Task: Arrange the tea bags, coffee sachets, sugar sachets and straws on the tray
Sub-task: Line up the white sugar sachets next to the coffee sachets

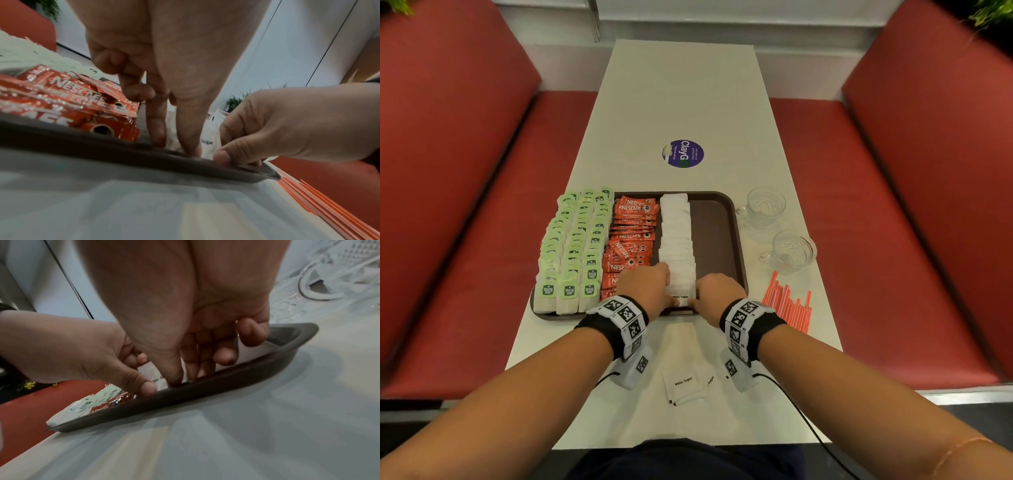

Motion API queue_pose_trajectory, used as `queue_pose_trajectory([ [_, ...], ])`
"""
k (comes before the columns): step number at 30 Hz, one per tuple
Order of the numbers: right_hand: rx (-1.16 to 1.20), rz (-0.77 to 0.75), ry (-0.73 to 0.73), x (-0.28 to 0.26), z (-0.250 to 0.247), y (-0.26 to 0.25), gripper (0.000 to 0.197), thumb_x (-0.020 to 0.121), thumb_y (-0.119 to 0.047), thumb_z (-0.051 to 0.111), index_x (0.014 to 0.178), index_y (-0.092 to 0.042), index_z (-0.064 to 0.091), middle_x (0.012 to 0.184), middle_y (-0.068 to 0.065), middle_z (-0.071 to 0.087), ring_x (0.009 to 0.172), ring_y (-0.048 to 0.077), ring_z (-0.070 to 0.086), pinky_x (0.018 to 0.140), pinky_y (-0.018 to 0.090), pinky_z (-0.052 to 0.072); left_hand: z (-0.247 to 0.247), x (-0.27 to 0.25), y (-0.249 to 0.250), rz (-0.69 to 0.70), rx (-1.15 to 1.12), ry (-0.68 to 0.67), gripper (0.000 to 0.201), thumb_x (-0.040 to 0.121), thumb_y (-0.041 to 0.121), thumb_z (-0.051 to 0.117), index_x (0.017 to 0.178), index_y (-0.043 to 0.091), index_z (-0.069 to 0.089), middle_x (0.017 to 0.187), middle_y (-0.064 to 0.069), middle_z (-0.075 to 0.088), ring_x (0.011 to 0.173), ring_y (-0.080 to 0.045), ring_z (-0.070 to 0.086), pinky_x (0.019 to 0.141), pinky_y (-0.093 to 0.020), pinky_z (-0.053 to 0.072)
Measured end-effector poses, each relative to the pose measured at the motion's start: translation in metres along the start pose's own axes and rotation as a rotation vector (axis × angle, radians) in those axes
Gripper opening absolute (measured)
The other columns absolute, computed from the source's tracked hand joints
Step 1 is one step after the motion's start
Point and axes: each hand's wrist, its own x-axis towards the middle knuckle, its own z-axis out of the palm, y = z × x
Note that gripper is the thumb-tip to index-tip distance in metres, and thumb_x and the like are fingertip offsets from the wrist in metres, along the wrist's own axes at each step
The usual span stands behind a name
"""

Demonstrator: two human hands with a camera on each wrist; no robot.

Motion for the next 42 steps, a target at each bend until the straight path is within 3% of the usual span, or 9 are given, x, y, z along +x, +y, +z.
queue_pose_trajectory([
  [4,0.012,-0.058,0.025,-0.012,-0.002,0.003,0.026,0.095,-0.037,0.059,0.105,-0.014,0.064,0.101,0.004,0.06,0.09,0.025,0.063,0.08,0.037,0.054,-0.002,-0.008,-0.004,0.048,-0.064,0.126,0.044,0.079,0.069,0.062,0.086,0.028,0.049,0.073,0.01,0.059,0.07,-0.015,0.056,0.069,-0.033,0.049],
  [7,0.134,-0.167,0.085,-0.029,-0.003,0.007,0.024,0.095,-0.027,0.061,0.116,-0.016,0.06,0.109,0.003,0.058,0.1,0.024,0.059,0.084,0.034,0.049,-0.003,-0.021,-0.006,0.185,-0.156,0.236,0.036,0.085,0.065,0.058,0.08,0.031,0.052,0.066,0.012,0.055,0.071,-0.012,0.053,0.065,-0.032,0.043],
  [11,0.039,-0.363,-0.071,-0.055,-0.003,0.012,0.029,0.087,-0.035,0.071,0.108,-0.017,0.062,0.096,-0.004,0.058,0.084,0.015,0.053,0.074,0.03,0.043,0.004,-0.04,-0.006,0.387,-0.062,0.025,0.035,0.086,0.067,0.055,0.084,0.032,0.055,0.075,0.014,0.057,0.079,-0.011,0.056,0.068,-0.029,0.041],
  [16,-0.071,-0.369,-0.198,-0.075,0.017,0.017,0.05,0.075,-0.05,0.081,0.108,-0.02,0.058,0.097,-0.006,0.059,0.082,0.016,0.053,0.07,0.03,0.043,0.028,-0.072,0.0,0.512,0.167,-0.217,0.066,0.071,0.089,0.045,0.102,0.032,0.058,0.098,0.012,0.061,0.091,-0.013,0.053,0.078,-0.033,0.038],
  [23,-0.114,-0.308,-0.223,-0.088,0.034,0.02,0.068,0.071,-0.044,0.086,0.125,-0.02,0.052,0.115,-0.002,0.057,0.098,0.021,0.056,0.083,0.035,0.049,0.04,-0.083,0.006,0.465,0.195,-0.295,0.066,0.072,0.074,0.065,0.119,0.029,0.054,0.116,0.007,0.055,0.107,-0.017,0.051,0.082,-0.031,0.032],
  [32,-0.215,-0.284,-0.27,-0.082,0.024,0.021,0.043,0.082,-0.037,0.078,0.116,-0.015,0.066,0.112,0.004,0.054,0.095,0.025,0.056,0.078,0.033,0.046,0.03,-0.075,0.009,0.396,0.206,-0.336,0.043,0.083,0.062,0.063,0.104,0.024,0.061,0.098,-0.002,0.065,0.096,-0.023,0.058,0.075,-0.034,0.033],
  [35,-0.225,-0.271,-0.249,-0.079,0.021,0.022,0.021,0.086,-0.031,0.075,0.095,-0.017,0.062,0.101,0.003,0.052,0.088,0.025,0.053,0.076,0.035,0.047,0.02,-0.068,0.005,0.38,0.174,-0.257,0.031,0.093,0.052,0.056,0.103,0.023,0.062,0.097,-0.003,0.065,0.096,-0.023,0.058,0.077,-0.034,0.038],
  [38,-0.189,-0.217,-0.199,-0.077,0.021,0.025,0.029,0.089,-0.026,0.07,0.077,-0.022,0.044,0.084,0.001,0.053,0.082,0.026,0.052,0.068,0.032,0.041,0.009,-0.055,0.001,0.316,0.116,-0.111,0.027,0.099,0.045,0.047,0.091,0.022,0.058,0.089,-0.003,0.061,0.09,-0.024,0.056,0.081,-0.039,0.048],
  [42,-0.096,-0.191,-0.121,-0.075,0.016,0.029,0.028,0.089,-0.025,0.072,0.107,-0.021,0.051,0.1,0.002,0.062,0.088,0.024,0.057,0.073,0.033,0.047,-0.004,-0.031,-0.001,0.226,0.112,0.026,0.027,0.103,0.038,0.042,0.09,0.019,0.057,0.092,-0.004,0.064,0.092,-0.024,0.054,0.078,-0.039,0.045],
])
